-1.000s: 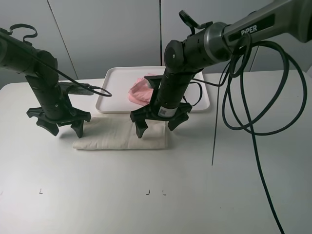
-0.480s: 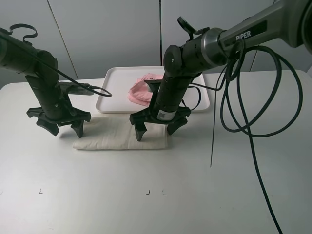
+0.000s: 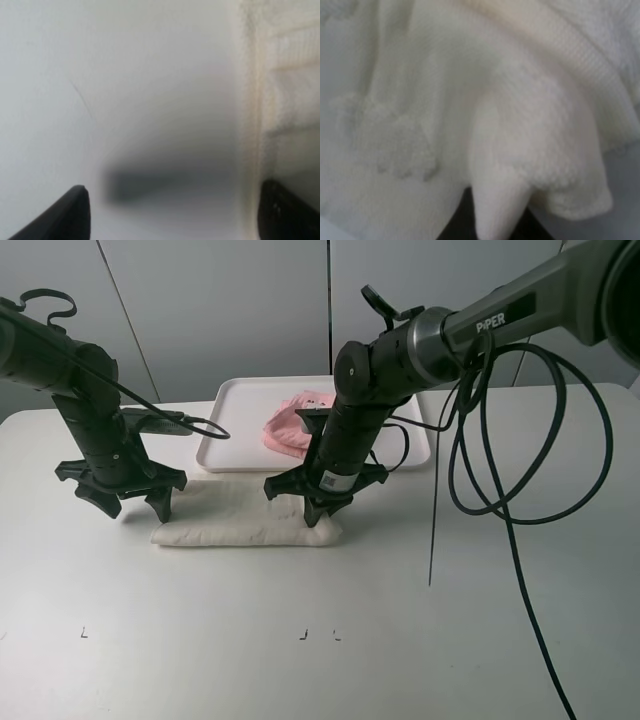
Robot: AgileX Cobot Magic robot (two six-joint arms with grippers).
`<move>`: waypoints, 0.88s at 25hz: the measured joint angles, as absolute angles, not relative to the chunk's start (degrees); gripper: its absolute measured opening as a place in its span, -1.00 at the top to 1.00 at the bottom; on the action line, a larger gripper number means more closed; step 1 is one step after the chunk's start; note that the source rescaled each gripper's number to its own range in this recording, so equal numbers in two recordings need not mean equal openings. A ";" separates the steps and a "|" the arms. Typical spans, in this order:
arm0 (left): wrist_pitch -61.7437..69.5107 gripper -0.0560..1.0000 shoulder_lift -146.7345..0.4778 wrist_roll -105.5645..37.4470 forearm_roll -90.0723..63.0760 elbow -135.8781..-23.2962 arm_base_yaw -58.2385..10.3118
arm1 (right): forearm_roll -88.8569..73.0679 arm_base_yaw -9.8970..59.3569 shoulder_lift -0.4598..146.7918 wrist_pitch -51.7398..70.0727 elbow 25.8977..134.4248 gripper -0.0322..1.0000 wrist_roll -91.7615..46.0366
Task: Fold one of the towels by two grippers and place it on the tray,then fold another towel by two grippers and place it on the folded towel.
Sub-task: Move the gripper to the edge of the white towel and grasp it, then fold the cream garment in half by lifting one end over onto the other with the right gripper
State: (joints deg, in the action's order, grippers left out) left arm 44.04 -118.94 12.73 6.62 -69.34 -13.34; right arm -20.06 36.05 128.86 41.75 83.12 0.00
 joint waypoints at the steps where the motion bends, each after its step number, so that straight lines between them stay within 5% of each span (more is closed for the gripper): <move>1: 44.04 -0.77 -118.94 12.58 6.62 -69.34 -13.34 | -20.06 36.05 128.86 41.75 83.12 0.87 0.00; 15: 44.04 -0.77 -118.94 12.31 6.52 -69.43 -13.34 | -21.72 36.05 123.92 45.43 83.12 0.87 -1.41; 22: 44.04 -0.77 -118.94 12.31 6.52 -69.43 -13.34 | -34.89 36.05 121.40 46.25 83.12 0.87 -10.82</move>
State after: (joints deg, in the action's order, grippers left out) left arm 44.04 -118.94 12.31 6.52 -69.43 -13.34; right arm -34.89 36.05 121.40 46.25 83.12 -10.82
